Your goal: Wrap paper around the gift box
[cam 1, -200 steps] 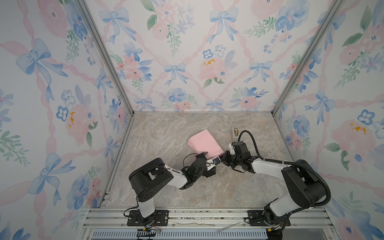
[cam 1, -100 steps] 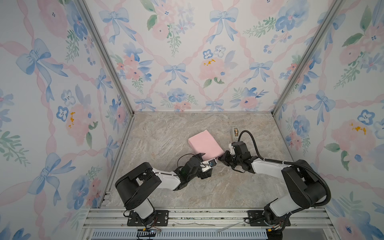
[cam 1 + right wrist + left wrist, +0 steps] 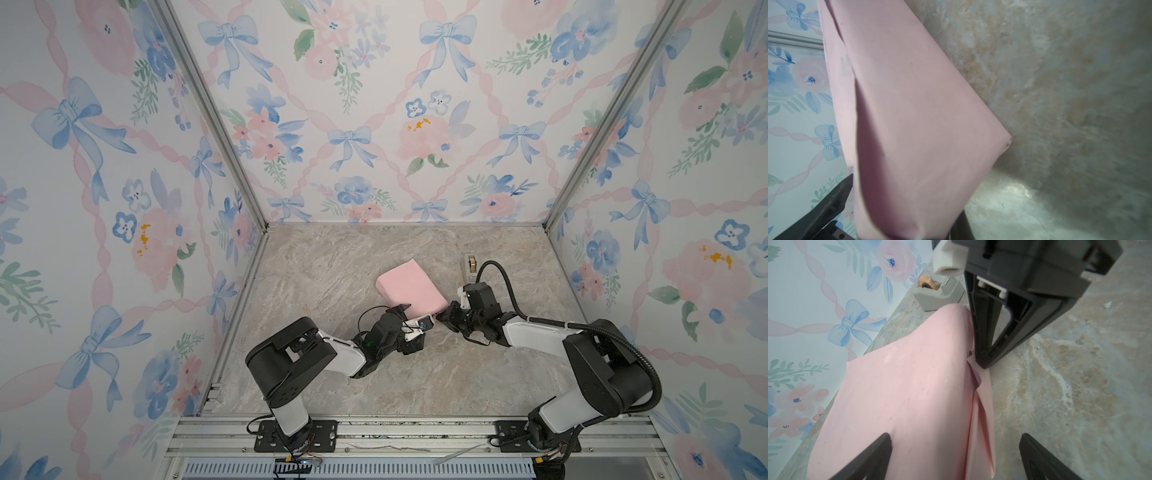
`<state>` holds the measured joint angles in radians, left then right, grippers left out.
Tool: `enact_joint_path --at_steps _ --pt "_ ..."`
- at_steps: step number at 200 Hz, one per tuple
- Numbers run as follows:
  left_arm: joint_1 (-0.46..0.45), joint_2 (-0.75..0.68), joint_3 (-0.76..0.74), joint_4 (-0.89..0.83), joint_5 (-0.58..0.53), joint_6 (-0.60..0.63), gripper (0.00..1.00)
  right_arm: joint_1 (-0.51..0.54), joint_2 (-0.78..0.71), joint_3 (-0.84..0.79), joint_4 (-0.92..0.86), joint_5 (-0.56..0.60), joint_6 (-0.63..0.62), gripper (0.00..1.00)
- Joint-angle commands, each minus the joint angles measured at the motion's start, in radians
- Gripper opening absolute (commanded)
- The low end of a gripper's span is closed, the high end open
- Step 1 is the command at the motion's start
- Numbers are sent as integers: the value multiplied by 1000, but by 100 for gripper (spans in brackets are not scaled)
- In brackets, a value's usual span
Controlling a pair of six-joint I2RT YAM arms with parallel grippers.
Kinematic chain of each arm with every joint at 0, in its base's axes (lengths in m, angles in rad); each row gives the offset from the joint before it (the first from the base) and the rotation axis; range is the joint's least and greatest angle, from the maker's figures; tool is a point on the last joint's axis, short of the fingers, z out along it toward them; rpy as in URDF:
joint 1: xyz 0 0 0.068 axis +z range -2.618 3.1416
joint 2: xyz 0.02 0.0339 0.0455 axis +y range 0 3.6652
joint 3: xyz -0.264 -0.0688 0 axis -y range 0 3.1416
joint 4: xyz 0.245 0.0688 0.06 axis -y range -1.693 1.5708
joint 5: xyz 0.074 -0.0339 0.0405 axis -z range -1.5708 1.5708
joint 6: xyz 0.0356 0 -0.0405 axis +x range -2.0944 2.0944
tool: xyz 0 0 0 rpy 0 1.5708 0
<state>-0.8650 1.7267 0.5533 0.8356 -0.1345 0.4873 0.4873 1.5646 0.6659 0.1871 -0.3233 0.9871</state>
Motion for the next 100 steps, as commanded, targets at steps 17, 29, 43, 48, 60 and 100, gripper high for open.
enact_joint_path --at_steps 17,29,43,48,60,100 --pt "11 61 16 27 -42 -6 95 16 6 14 3 17 4 8" --pt "11 74 23 35 -49 -10 94 16 6 15 2 18 4 8" --pt "12 91 31 36 -58 -13 94 16 6 14 3 16 4 8" --pt "11 97 35 34 -63 -13 94 16 6 15 3 17 4 7" --pt "10 110 35 38 -76 -10 92 16 5 14 3 16 4 7" --pt "9 134 10 56 -110 -6 78 16 -10 11 8 17 4 7"
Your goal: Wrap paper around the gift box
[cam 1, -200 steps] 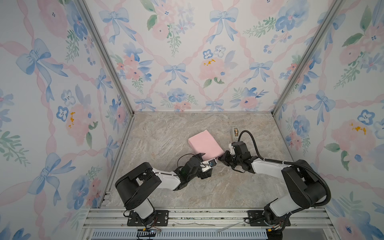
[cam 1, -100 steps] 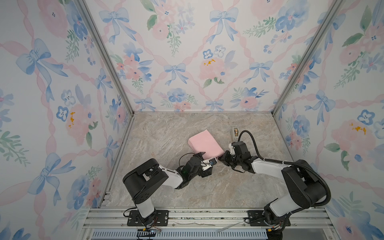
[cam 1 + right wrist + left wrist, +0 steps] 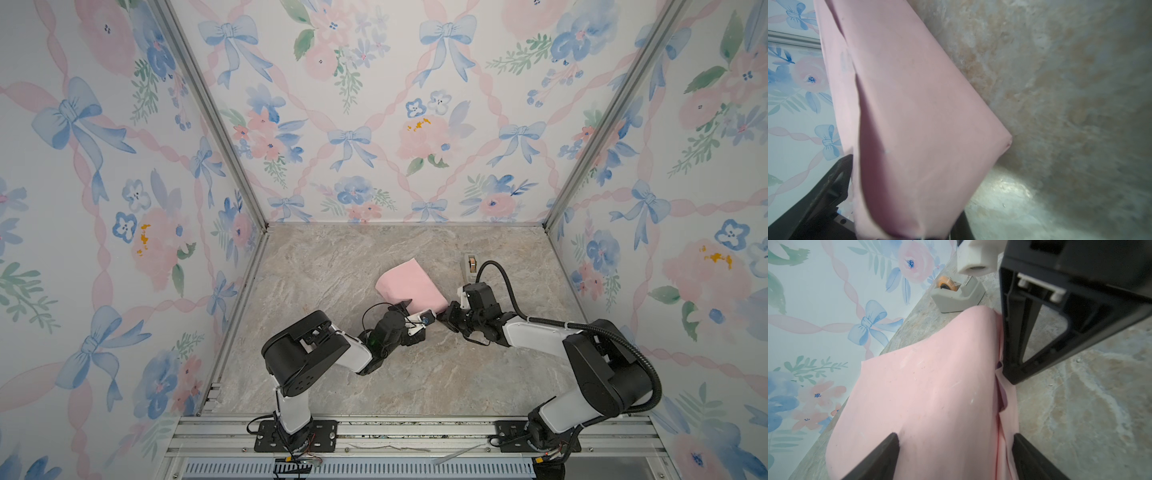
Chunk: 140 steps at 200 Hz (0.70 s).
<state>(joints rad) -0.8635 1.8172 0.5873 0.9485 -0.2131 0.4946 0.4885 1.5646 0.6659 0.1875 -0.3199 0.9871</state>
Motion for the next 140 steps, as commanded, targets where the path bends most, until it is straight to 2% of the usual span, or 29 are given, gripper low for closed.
enact_joint_path --at_steps 1,36,57,81,113,140 --pt "7 44 -26 -56 -32 -13 78 15 -11 10 7 13 4 7" --pt "3 53 -45 -48 -56 -31 73 13 -52 -2 -11 30 -16 10" --pt "2 52 -50 -48 -61 -40 72 7 -109 -29 -30 52 -42 20" --pt "0 45 -53 -48 -55 -52 72 -23 -196 -59 -75 68 -96 27" --pt "-2 45 -52 -49 -49 -61 72 -113 -256 -20 -206 43 -222 34" --pt "-2 45 -50 -48 -49 -63 72 -212 -226 93 -339 8 -383 40"
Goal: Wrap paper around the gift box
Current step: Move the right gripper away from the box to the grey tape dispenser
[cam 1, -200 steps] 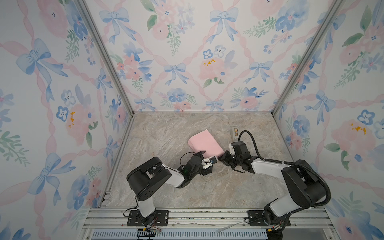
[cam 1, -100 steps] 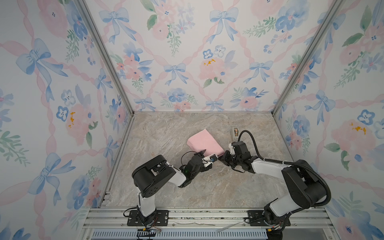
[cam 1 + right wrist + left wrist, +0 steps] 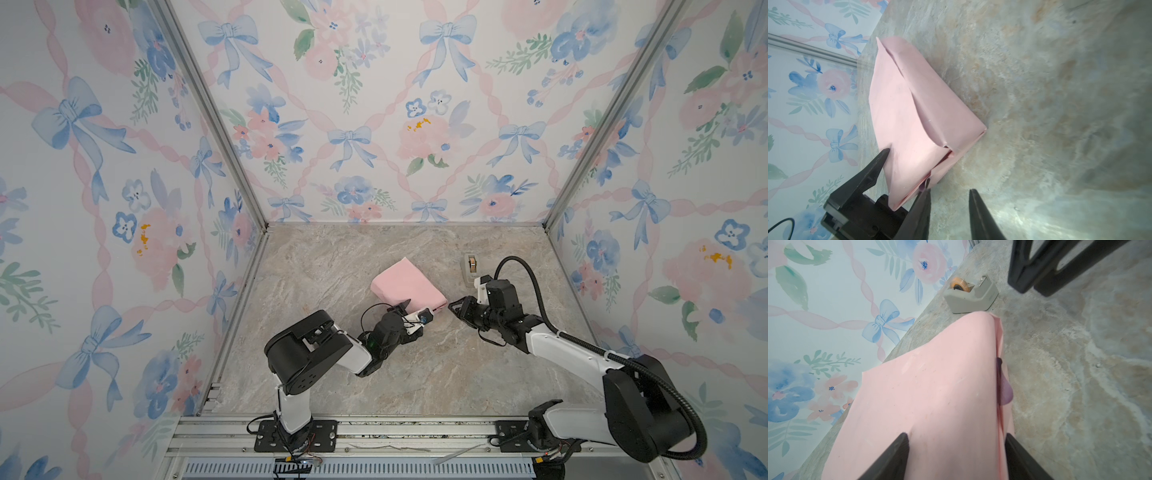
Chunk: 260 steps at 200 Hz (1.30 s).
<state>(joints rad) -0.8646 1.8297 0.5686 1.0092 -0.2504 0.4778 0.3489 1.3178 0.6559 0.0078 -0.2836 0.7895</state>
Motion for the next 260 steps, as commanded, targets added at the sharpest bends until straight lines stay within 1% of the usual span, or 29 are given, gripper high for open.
enact_joint_path --at_steps 1,20,39,72,85,95,121,157,184,209,235,260 --pt "-1 33 -32 -110 -11 -46 72 -75 23 109 -163 -30 -193 40" --pt "-2 29 -31 -109 -12 -45 72 -131 80 194 -228 -49 -302 40" --pt "-2 24 -33 -109 -12 -47 71 -199 149 267 -248 -89 -389 40" --pt "-4 20 -35 -109 -8 -48 71 -306 292 377 -234 -197 -485 39" --pt "-5 22 -35 -110 -6 -50 71 -333 331 428 -250 -211 -531 38" --pt "-5 23 -35 -109 -1 -52 71 -351 396 470 -265 -229 -563 38" --pt "-5 29 -35 -109 1 -57 71 -404 509 567 -269 -317 -590 36" --pt "-5 33 -32 -109 5 -61 71 -427 657 693 -276 -437 -591 34" --pt "-5 26 -29 -109 0 -54 71 -426 752 777 -317 -480 -607 32" --pt "-4 22 -28 -109 -8 -49 71 -427 813 830 -365 -503 -631 31" --pt "-5 20 -27 -109 -8 -49 71 -425 833 853 -435 -503 -675 30" --pt "-5 22 -23 -109 -5 -50 71 -425 833 864 -508 -470 -713 30"
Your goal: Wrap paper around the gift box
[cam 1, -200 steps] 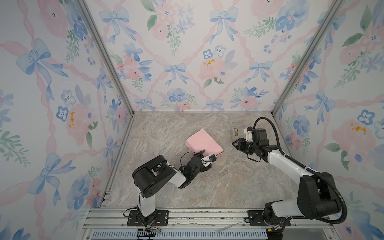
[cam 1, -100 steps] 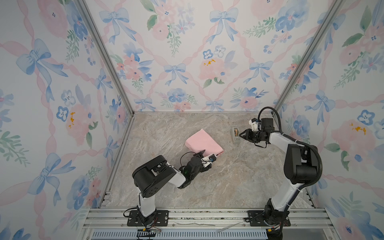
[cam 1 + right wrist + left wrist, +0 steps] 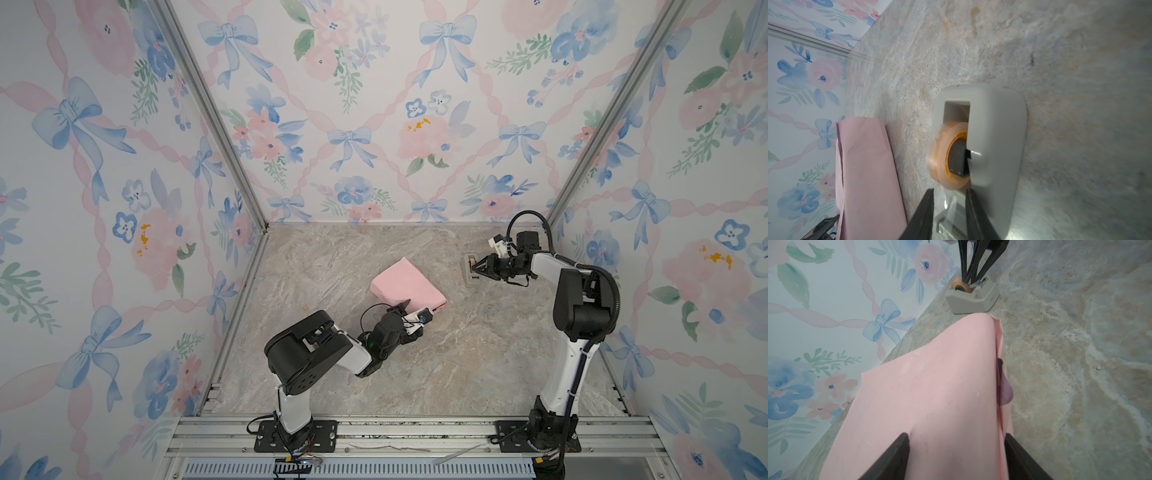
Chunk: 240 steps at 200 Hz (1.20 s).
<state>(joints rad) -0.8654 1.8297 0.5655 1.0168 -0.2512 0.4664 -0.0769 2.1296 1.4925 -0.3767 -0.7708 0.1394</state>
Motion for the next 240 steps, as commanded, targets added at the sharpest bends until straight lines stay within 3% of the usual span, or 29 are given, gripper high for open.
enact_joint_path --at_steps 1,36,138,240 --pt "-4 22 -20 -117 -4 -39 71 0 21 28 -128 19 -64 30" --pt "-4 28 -16 -116 3 -43 71 2 39 63 -220 25 -106 29" --pt "-5 27 -14 -117 7 -42 71 6 180 211 -360 -145 -159 25" --pt "-7 26 -13 -116 9 -44 70 -13 200 202 -307 -238 -108 19"
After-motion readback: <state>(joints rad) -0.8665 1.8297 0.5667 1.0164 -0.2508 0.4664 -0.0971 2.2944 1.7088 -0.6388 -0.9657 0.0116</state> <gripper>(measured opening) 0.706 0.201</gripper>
